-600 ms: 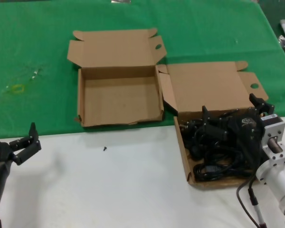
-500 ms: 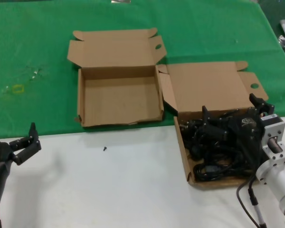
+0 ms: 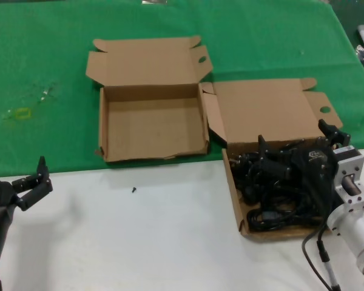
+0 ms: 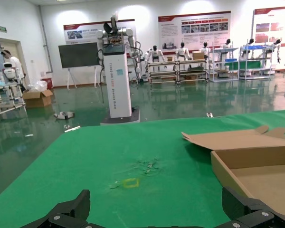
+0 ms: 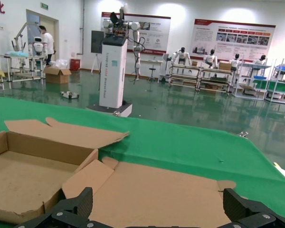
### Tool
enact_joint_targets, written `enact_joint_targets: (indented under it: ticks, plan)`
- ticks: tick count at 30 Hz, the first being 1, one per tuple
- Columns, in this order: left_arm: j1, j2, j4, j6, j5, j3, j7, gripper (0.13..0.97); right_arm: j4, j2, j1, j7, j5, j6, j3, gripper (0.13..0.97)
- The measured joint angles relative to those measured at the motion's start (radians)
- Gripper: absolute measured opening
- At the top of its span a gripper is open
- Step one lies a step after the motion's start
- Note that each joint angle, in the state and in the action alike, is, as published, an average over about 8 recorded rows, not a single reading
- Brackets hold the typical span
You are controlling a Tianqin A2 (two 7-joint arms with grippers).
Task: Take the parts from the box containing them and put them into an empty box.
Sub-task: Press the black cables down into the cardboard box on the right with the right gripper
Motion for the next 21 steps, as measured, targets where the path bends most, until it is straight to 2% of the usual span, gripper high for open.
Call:
enact_joint_targets:
  ticks: [10, 18, 21]
  plan:
    - [0.000, 0.000, 0.000, 0.000, 0.000, 0.000, 0.000, 0.956, 0.000, 0.001, 0.000, 0.001, 0.000, 0.000, -0.001, 0.966]
    - [0.000, 0.000, 0.000, 0.000, 0.000, 0.000, 0.000, 0.881, 0.012, 0.032, -0.010, 0.009, 0.007, 0.015, -0.037, 0.966]
    - [0.000, 0.000, 0.000, 0.000, 0.000, 0.000, 0.000, 0.881, 0.021, 0.056, -0.015, 0.007, 0.005, 0.018, -0.058, 0.966]
